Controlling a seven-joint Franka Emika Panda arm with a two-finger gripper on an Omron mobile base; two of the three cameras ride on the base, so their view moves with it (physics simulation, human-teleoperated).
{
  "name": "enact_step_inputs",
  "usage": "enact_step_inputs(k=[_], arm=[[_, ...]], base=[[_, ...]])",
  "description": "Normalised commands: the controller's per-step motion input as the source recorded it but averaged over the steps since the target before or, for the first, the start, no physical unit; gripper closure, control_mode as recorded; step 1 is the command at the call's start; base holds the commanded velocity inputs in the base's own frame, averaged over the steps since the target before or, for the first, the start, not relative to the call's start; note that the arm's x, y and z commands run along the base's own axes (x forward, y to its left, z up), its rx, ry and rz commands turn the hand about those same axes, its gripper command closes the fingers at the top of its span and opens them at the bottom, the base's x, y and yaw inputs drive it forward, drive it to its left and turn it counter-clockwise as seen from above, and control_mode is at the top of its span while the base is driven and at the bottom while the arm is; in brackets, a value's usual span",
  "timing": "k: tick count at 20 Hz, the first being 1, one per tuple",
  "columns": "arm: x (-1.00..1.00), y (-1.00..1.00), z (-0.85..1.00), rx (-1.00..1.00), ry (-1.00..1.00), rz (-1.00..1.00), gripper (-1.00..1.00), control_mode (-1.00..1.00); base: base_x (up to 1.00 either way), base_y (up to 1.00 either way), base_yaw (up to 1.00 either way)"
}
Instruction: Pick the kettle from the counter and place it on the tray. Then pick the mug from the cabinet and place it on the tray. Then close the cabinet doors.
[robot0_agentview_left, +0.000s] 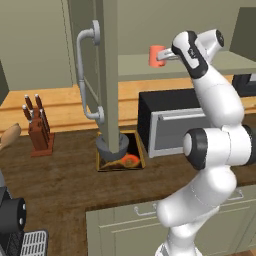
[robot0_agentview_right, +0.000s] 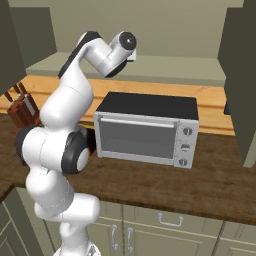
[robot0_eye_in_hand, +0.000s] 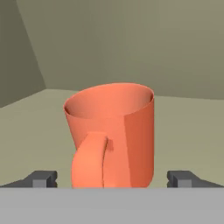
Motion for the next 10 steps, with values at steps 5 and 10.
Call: enact_step_inputs(k=[5,10], arm=[[0.16,0.0,0.0,0.0,-0.02,-0.08,-1.0,-1.0],[0.03,0.0,-0.02,0.0,-0.07,-0.09,1.0,-1.0]], base=[[0.0,0.0,0.0],[0.0,0.0,0.0]])
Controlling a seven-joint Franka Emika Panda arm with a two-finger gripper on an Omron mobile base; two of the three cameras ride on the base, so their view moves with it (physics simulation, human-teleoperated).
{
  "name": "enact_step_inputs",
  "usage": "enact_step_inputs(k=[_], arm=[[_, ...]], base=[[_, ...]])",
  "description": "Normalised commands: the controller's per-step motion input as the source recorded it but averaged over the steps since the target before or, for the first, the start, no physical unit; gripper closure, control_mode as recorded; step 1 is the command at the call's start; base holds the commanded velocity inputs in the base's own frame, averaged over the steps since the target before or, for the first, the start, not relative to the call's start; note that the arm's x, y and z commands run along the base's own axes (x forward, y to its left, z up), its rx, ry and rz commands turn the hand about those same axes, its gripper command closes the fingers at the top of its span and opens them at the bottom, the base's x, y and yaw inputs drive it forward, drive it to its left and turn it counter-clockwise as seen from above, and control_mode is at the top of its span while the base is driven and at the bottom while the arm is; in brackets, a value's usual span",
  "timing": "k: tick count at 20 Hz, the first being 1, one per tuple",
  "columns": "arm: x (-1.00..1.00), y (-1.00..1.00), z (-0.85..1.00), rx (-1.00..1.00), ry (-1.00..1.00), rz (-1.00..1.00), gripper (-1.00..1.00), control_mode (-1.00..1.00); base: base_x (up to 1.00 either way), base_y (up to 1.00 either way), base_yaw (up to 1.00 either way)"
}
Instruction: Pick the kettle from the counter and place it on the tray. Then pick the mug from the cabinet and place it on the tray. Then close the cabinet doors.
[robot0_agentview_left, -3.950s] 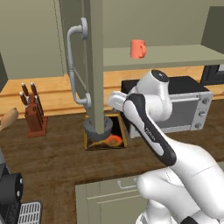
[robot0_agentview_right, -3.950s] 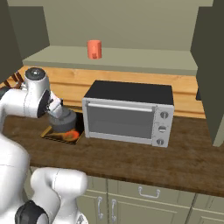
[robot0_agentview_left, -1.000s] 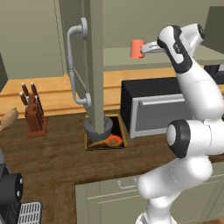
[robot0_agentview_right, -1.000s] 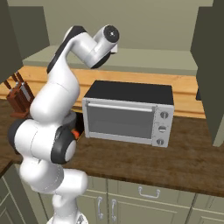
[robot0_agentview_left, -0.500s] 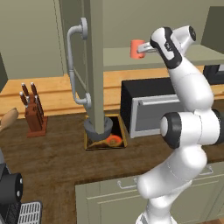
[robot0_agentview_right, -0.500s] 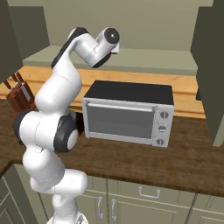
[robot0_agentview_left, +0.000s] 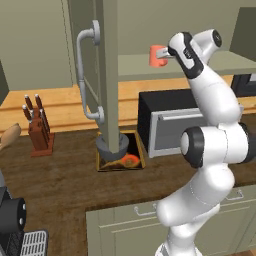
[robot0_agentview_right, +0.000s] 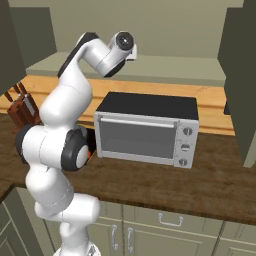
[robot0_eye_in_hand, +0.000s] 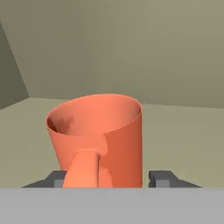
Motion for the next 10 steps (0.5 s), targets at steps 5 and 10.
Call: enact_step_inputs(k=[5,10], arm=[[0.15,0.06,-0.12,-0.01,-0.1,-0.1,1.0,-1.0],[-0.16,0.03,-0.02,0.01,-0.02,-0.04,1.0,-1.0]], base=[[0.0,0.0,0.0],[0.0,0.0,0.0]])
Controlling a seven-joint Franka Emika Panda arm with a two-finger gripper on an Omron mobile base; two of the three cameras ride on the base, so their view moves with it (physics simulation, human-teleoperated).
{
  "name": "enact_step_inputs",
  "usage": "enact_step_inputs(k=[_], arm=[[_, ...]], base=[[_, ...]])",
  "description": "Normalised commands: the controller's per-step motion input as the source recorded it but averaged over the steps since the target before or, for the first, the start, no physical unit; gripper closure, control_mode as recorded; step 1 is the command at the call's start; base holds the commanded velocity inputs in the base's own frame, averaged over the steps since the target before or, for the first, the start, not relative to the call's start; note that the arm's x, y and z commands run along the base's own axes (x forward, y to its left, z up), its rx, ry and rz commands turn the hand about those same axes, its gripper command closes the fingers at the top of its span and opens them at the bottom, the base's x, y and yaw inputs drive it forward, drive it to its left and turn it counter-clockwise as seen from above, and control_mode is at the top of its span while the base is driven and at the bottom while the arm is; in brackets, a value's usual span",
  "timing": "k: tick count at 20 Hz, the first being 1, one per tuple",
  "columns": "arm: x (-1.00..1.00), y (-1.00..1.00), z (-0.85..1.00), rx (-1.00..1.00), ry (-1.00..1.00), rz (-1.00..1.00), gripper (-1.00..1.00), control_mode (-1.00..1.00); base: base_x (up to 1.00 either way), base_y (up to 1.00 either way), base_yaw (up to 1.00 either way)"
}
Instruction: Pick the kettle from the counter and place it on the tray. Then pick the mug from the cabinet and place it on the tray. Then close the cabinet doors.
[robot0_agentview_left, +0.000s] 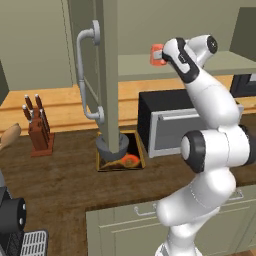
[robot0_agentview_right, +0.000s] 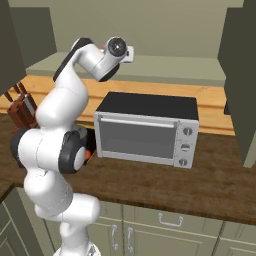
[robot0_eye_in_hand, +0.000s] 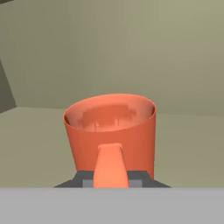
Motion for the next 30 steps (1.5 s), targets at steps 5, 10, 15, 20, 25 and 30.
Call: enact_step_inputs(k=[5,10,15,20,25,30], arm=[[-0.89,0.03,0.08,0.0,0.0,-0.01,1.0,-1.0],[-1.0,0.12,0.01,0.0,0.0,-0.04,1.0,-1.0],[-0.98,0.25,-0.05,0.0,0.0,-0.01,1.0,-1.0],[-1.0,0.28,-0.22,-0.01,0.0,0.0,1.0,-1.0],[-0.89,0.31,-0.43,-0.1,0.01,-0.12,1.0,-1.0],[-0.71,0.39,-0.57,-0.15,0.08,-0.17,1.0,-1.0]], base=[[0.0,0.0,0.0],[0.0,0.0,0.0],[0.0,0.0,0.0],[0.0,0.0,0.0],[0.0,0.0,0.0],[0.0,0.0,0.0]])
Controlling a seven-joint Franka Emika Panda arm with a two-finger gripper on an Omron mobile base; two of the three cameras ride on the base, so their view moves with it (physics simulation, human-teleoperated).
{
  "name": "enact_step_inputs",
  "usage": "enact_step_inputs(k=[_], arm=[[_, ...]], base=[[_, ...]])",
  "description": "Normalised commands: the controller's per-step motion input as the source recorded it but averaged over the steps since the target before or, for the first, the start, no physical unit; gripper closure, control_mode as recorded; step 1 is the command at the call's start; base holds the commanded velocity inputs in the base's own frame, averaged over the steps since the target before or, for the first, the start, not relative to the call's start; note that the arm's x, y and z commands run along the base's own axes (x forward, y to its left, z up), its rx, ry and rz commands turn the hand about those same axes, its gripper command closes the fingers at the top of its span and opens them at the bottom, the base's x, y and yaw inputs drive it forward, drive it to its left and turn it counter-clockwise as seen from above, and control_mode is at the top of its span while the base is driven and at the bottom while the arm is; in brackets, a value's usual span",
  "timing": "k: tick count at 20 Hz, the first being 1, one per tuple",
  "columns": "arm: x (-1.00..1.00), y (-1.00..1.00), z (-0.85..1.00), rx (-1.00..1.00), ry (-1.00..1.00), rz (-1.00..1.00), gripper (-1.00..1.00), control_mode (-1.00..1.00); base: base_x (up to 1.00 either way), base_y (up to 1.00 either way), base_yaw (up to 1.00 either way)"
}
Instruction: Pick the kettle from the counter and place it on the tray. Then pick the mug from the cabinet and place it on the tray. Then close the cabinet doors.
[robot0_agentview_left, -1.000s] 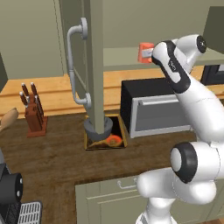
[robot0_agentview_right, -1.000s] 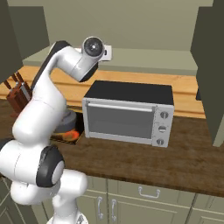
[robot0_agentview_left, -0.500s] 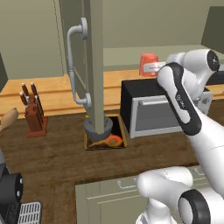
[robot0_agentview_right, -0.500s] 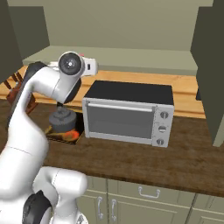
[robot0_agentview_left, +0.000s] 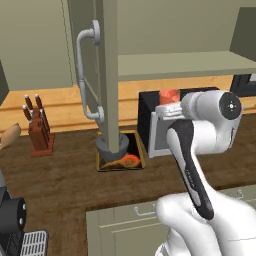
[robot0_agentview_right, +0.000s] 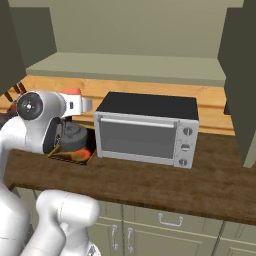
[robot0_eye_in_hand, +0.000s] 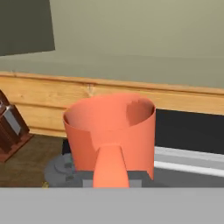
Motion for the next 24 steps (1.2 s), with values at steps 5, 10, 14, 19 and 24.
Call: enact_step_inputs(k=[5,10,14,19,24], arm=[[-0.1,0.56,-0.85,-0.24,0.15,-0.23,1.0,-1.0],[-0.03,0.23,-0.48,0.01,0.03,-0.08,1.0,-1.0],[0.03,0.01,-0.26,0.24,0.25,0.0,1.0,-1.0],[0.06,0.18,-0.46,0.25,0.17,0.0,1.0,-1.0],[0.1,0.32,-0.59,0.1,0.06,0.0,1.0,-1.0]], base=[[0.0,0.0,0.0],[0.0,0.0,0.0],[0.0,0.0,0.0],[0.0,0.0,0.0],[0.0,0.0,0.0]])
